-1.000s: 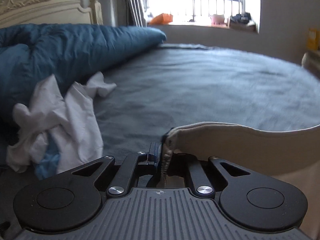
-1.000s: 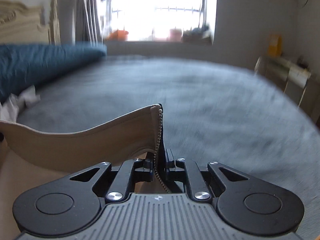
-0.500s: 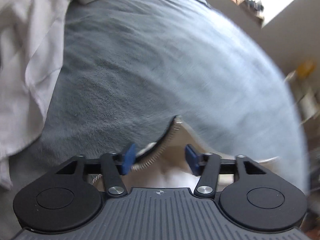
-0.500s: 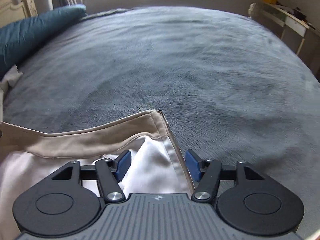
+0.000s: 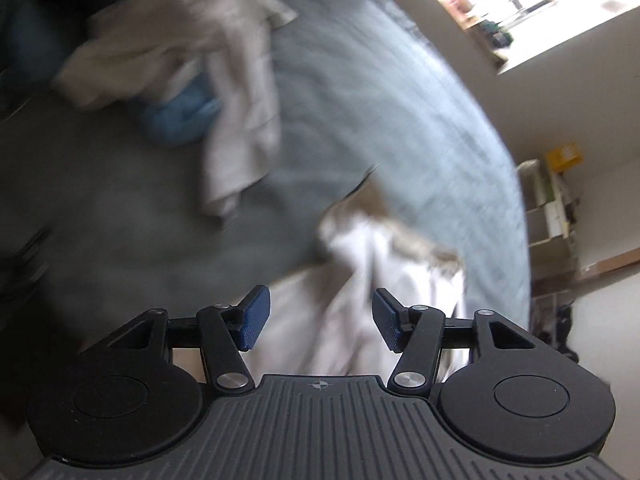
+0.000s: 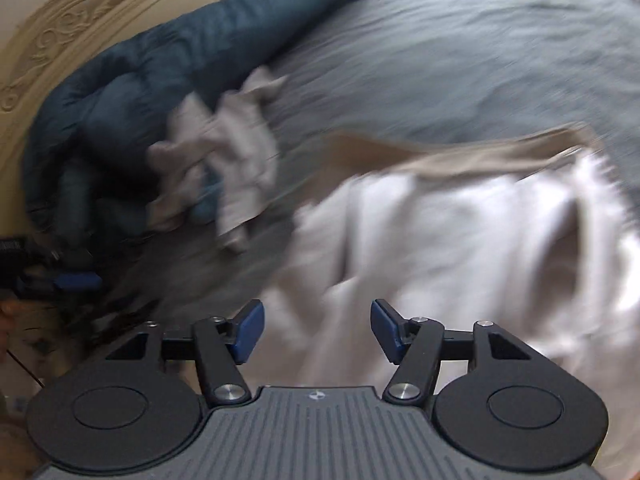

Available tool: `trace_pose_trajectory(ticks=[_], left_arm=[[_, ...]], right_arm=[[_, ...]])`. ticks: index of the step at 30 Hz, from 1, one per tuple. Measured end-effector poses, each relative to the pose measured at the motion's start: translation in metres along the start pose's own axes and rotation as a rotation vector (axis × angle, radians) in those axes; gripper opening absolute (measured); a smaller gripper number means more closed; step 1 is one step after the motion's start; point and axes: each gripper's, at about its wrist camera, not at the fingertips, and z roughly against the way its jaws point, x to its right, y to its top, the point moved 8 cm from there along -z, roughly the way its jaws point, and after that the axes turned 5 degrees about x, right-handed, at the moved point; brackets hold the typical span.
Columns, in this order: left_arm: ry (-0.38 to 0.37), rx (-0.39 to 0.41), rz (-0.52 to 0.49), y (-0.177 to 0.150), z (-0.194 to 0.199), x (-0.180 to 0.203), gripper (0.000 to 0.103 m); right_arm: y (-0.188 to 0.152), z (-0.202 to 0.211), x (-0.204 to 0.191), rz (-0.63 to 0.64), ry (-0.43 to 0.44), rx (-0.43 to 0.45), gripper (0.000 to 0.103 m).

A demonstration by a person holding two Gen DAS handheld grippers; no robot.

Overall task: Fold clothes
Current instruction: 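Lay the hoodie flat on the bed and open both tools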

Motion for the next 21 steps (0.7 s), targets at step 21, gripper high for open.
trace_pose_trajectory(ticks=[21], left_arm=[[0.436,0.030,-0.129,-0.105,-0.127,-0.109,0.055]], right_arm=[[-0.087,-0.137,-0.001,0.196,-0.279,-0.207,0.038]])
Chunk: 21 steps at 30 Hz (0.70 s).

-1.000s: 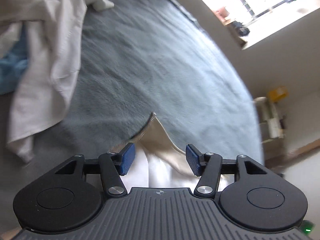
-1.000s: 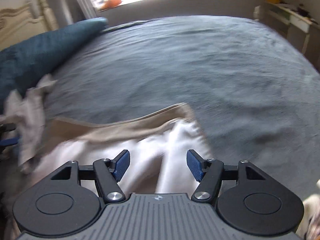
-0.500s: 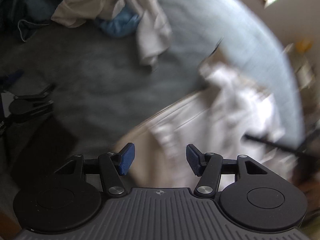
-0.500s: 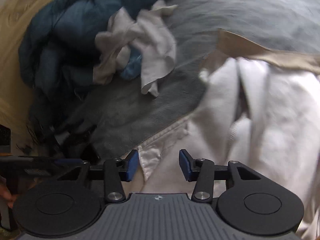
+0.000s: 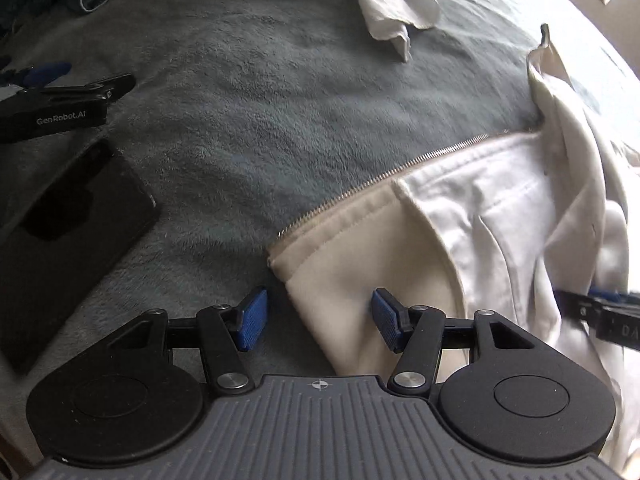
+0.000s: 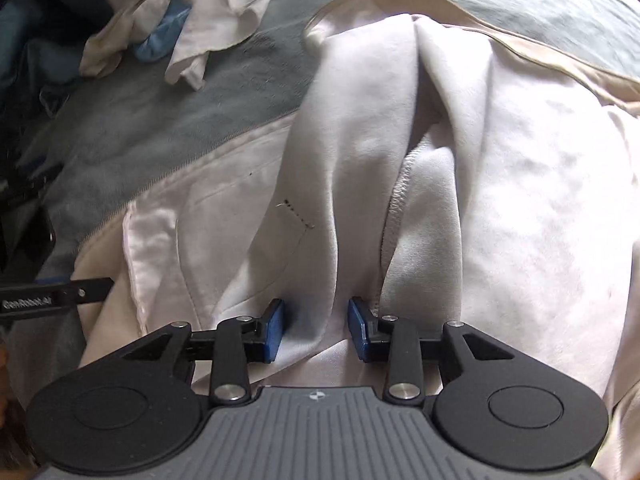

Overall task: Fold clothes
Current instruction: 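Lay the hoodie flat on the bed and open both tools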

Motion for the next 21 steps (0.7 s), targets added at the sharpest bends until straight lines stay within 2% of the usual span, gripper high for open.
trace_pose_trajectory(ticks=[2,4,5,6,10,13,17,20,21], left_arm=[[0.002,0.036,-0.005,0.002,0.002,0.000,0.046],[-0.008,0.066,0.008,0.003,0.007,0.000,0.031],[-0.026,0.086,0.025,0.005,0.012,-0.001,0.017],[-0.044,0.105,0.042,0.007,0.017,-0.002,0.011],[-0.114,0.234,0.052,0.020,0.052,0.003,0.007],[-0.199,0.361,-0.002,0.036,0.100,0.023,0.007],[-0.381,0.544,-0.214,0.039,0.177,0.084,0.007],[-0.540,0.613,-0.409,0.017,0.220,0.139,0.006],[-0.602,0.614,-0.460,0.006,0.229,0.156,0.003]], right_arm=[[0.000,0.002,0.001,-0.010,0.007,0.015,0.038],[0.000,0.005,0.003,-0.022,0.019,0.031,0.038],[-0.001,0.007,0.005,-0.034,0.030,0.040,0.038],[-0.001,0.010,0.008,-0.060,0.051,0.048,0.038],[0.004,0.030,0.022,-0.227,0.164,0.086,0.039],[0.019,0.060,0.042,-0.357,0.239,0.171,0.042],[0.040,0.103,0.076,-0.464,0.288,0.288,0.042],[0.051,0.132,0.103,-0.482,0.284,0.359,0.042],[0.053,0.140,0.111,-0.478,0.274,0.375,0.042]])
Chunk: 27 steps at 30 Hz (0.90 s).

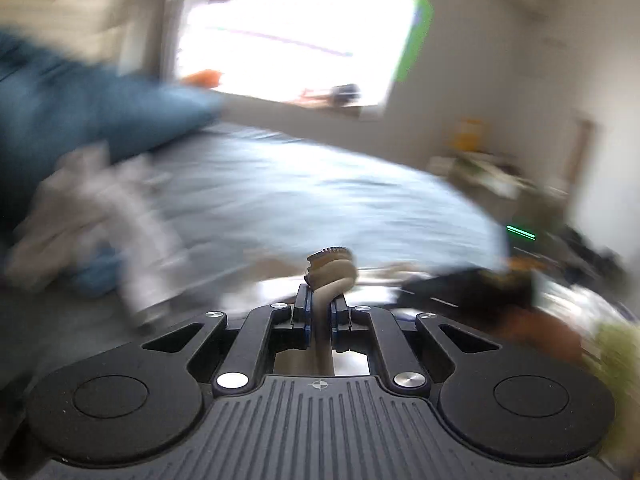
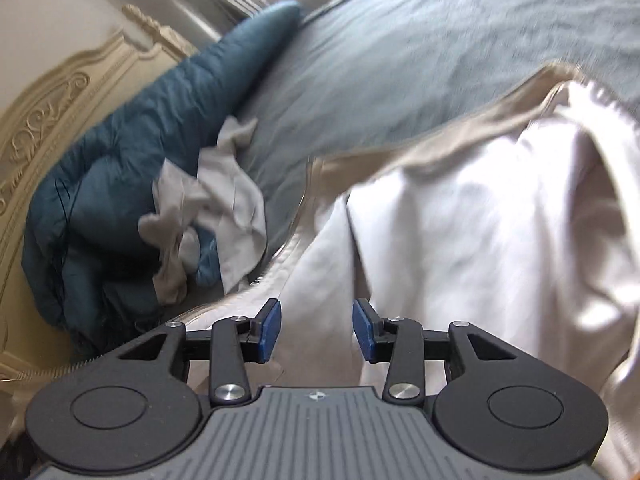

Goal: Fold clothes

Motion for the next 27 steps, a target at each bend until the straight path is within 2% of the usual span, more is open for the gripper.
trace_pose_trajectory(ticks=[3,6,9,12,16,17,18,21,24,27], left_arm=[[-0.168,-0.075,-0.017,-0.025,-0.018,0.054,0.003],[-0.255,-0.178,-0.024,-0.066,-0.036,0.087,0.003],[-0.267,-0.285,-0.055,-0.113,-0.055,0.096,0.003],[-0.273,-0.423,-0.098,-0.160,-0.068,0.094,0.003],[-0.251,-0.588,-0.166,-0.203,-0.063,0.069,0.005],[-0.239,-0.617,-0.150,-0.208,-0.058,0.063,0.007],[-0.231,-0.646,-0.126,-0.209,-0.053,0.056,0.013],[-0.203,-0.706,-0.025,-0.199,-0.029,0.039,0.027],[-0.162,-0.719,0.091,-0.176,0.007,0.018,0.033],[-0.054,-0.705,0.201,-0.153,0.026,-0.016,0.033]], right_arm=[[0.015,0.015,0.009,0.047,-0.034,0.029,0.042],[0.018,0.029,0.022,0.123,-0.079,0.013,0.042],[0.002,0.030,0.032,0.210,-0.123,-0.074,0.048],[-0.025,0.025,0.039,0.276,-0.136,-0.203,0.055],[-0.059,0.016,0.050,0.278,-0.128,-0.303,0.059],[-0.066,0.010,0.051,0.263,-0.124,-0.315,0.062],[-0.072,0.003,0.053,0.244,-0.116,-0.327,0.062],[-0.086,-0.018,0.054,0.160,-0.071,-0.351,0.063],[-0.096,-0.038,0.056,0.079,-0.029,-0.369,0.063],[-0.108,-0.051,0.060,0.047,-0.036,-0.408,0.062]])
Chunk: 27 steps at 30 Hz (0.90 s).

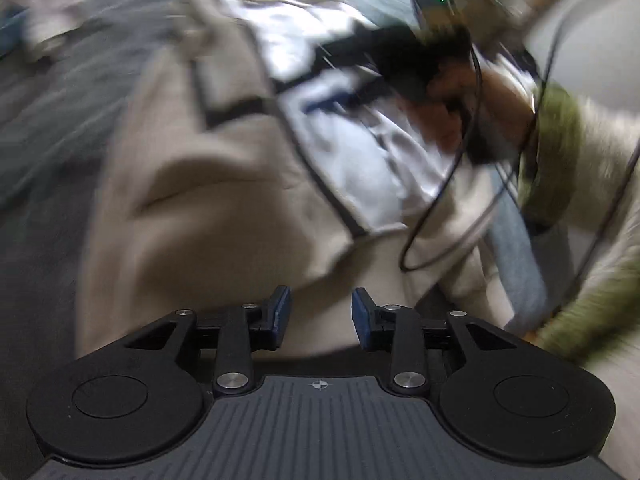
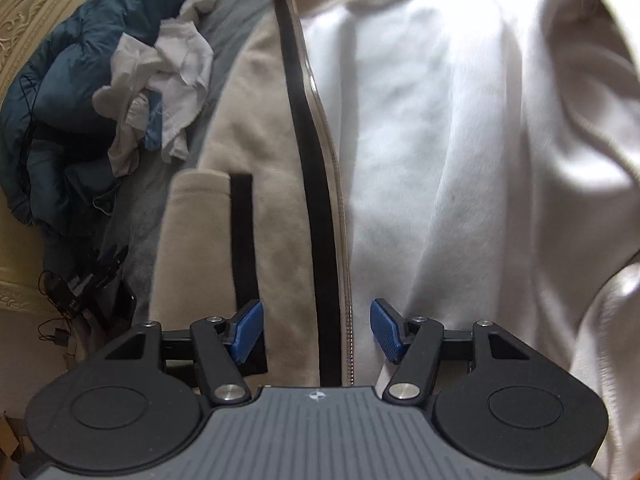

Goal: Fold clothes

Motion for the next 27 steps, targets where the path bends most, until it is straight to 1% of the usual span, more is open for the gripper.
trace_pose_trajectory(ticks=[2,4,5,7,10,13,14,16,18,19,21,22,24,25,26,27], left_arm=[[0.087,0.041,0.095,0.013,0.010,-0.030,0.035],[0.181,0.070,0.174,0.018,0.016,-0.063,0.038],[0.229,0.073,0.200,0.019,0.017,-0.079,0.038],[0.284,0.055,0.221,0.016,0.006,-0.108,0.039],[0.299,0.003,0.249,0.009,-0.021,-0.138,0.039],[0.263,-0.026,0.300,0.004,-0.045,-0.154,0.049],[0.253,-0.021,0.318,0.004,-0.051,-0.155,0.054],[0.251,-0.002,0.312,0.006,-0.060,-0.153,0.059],[0.268,0.011,0.294,0.008,-0.064,-0.150,0.059],[0.274,0.022,0.293,0.008,-0.064,-0.148,0.056],[0.281,0.046,0.298,0.009,-0.061,-0.144,0.037],[0.289,0.061,0.311,0.010,-0.058,-0.144,0.032],[0.288,0.093,0.361,0.013,-0.050,-0.144,0.009],[0.289,0.107,0.379,0.016,-0.047,-0.143,0.007],[0.299,0.122,0.383,0.020,-0.043,-0.143,0.003],[0.311,0.145,0.383,0.026,-0.037,-0.143,0.002]], right_arm=[[-0.004,-0.002,-0.001,0.012,0.003,-0.009,0.062],[-0.008,-0.001,-0.001,0.023,0.004,-0.024,0.061],[-0.011,-0.001,-0.001,0.029,-0.001,-0.035,0.059],[-0.018,0.000,-0.001,0.043,-0.008,-0.066,0.059],[-0.026,0.002,-0.004,0.077,-0.024,-0.100,0.059],[-0.030,0.004,-0.003,0.077,-0.034,-0.110,0.059],[-0.030,0.004,-0.003,0.072,-0.036,-0.111,0.059],[-0.030,0.002,0.000,0.042,-0.034,-0.102,0.059],[-0.030,0.000,0.002,0.009,-0.034,-0.091,0.060],[-0.030,-0.001,0.003,-0.002,-0.036,-0.086,0.061],[-0.031,-0.002,0.001,-0.001,-0.044,-0.079,0.062],[-0.031,-0.002,0.001,0.002,-0.049,-0.076,0.062],[-0.032,-0.002,-0.002,0.016,-0.062,-0.072,0.062],[-0.032,-0.002,-0.003,0.025,-0.069,-0.071,0.062],[-0.032,-0.003,-0.004,0.033,-0.077,-0.071,0.062],[-0.033,-0.004,-0.005,0.041,-0.084,-0.072,0.062]])
